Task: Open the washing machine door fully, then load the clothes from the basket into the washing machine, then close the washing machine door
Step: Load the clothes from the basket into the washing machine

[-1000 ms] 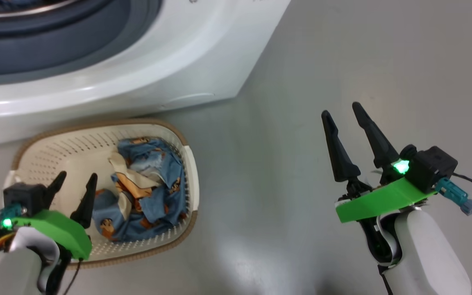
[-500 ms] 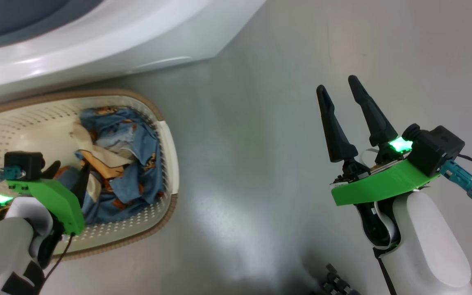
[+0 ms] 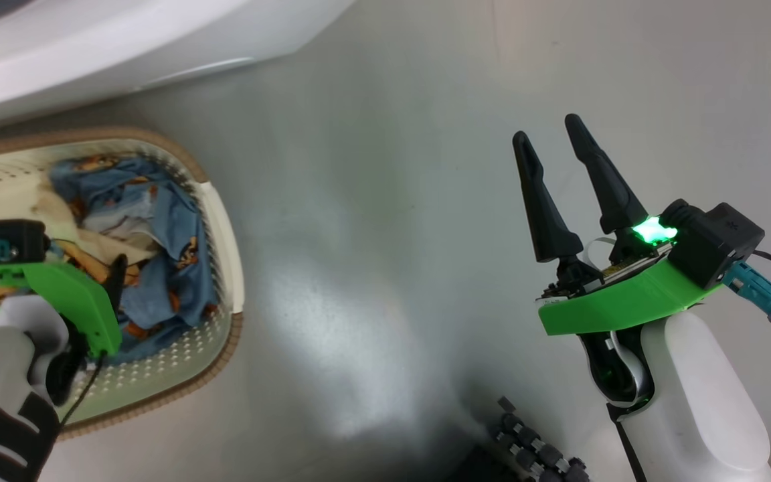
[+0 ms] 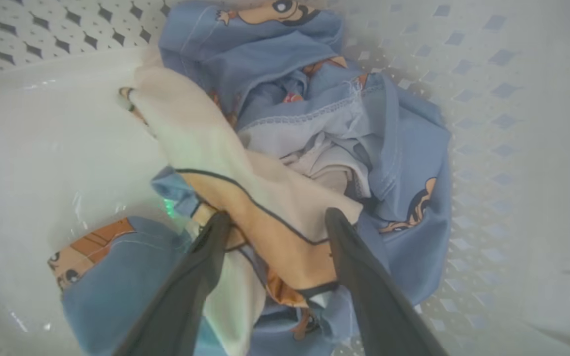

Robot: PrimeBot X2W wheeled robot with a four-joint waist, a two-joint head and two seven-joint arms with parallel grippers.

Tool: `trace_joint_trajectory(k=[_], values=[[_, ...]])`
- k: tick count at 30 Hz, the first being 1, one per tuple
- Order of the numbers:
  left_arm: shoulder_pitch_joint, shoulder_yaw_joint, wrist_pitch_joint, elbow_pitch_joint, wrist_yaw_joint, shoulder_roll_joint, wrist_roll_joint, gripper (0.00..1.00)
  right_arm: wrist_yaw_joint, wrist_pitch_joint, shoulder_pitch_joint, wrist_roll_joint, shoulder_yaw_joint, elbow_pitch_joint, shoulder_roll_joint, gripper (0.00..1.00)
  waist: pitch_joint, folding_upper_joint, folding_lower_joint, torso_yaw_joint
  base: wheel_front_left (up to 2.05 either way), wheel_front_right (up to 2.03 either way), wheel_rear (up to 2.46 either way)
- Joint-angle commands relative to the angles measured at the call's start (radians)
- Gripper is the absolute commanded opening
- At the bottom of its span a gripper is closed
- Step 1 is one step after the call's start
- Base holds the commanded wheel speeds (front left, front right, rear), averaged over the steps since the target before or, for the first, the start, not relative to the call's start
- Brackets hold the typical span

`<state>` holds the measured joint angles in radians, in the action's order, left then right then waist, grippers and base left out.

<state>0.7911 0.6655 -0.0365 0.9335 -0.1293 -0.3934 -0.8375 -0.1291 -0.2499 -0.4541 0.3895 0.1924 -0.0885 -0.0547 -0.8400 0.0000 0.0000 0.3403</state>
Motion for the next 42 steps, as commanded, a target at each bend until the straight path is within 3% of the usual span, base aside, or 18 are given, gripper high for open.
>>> trace_joint_trajectory(k=[1, 11, 12, 14, 27, 42], values=[[0.011, -0.013, -0.004, 0.002, -0.001, -0.033, -0.019, 1.0, -0.002, -0.012, 0.02, 0.02, 0.02, 0.026, 0.004, 1.0, -0.024, 0.0, 0.0, 0.024, 0.0, 0.0, 0.0], [0.088, 0.065, -0.042, 0.058, -0.001, -0.032, -0.106, 1.0, -0.002, -0.012, 0.022, 0.014, 0.026, 0.038, 0.004, 1.0, -0.056, 0.0, 0.0, 0.035, 0.0, 0.0, 0.0], [0.094, 0.073, -0.041, 0.067, -0.001, -0.028, -0.108, 0.71, -0.002, -0.012, 0.021, 0.012, 0.025, 0.037, 0.004, 1.0, -0.055, 0.0, 0.0, 0.033, 0.0, 0.0, 0.0], [0.104, 0.085, -0.032, 0.086, -0.001, -0.02, -0.113, 0.0, -0.002, -0.012, 0.018, 0.009, 0.025, 0.034, 0.004, 1.0, -0.052, 0.0, 0.0, 0.028, 0.0, 0.0, 0.0], [0.065, 0.166, 0.072, 0.103, -0.001, 0.021, -0.175, 0.0, -0.002, -0.012, 0.007, -0.009, 0.015, 0.008, 0.005, 1.0, 0.055, 0.0, 0.0, -0.013, 0.0, 0.0, 0.0], [-0.042, 0.261, 0.257, -0.041, -0.001, 0.009, -0.275, 0.0, -0.002, -0.012, 0.024, -0.032, -0.001, -0.063, 0.005, 1.0, 0.262, 0.0, 0.0, -0.109, 0.0, 0.0, 0.0]])
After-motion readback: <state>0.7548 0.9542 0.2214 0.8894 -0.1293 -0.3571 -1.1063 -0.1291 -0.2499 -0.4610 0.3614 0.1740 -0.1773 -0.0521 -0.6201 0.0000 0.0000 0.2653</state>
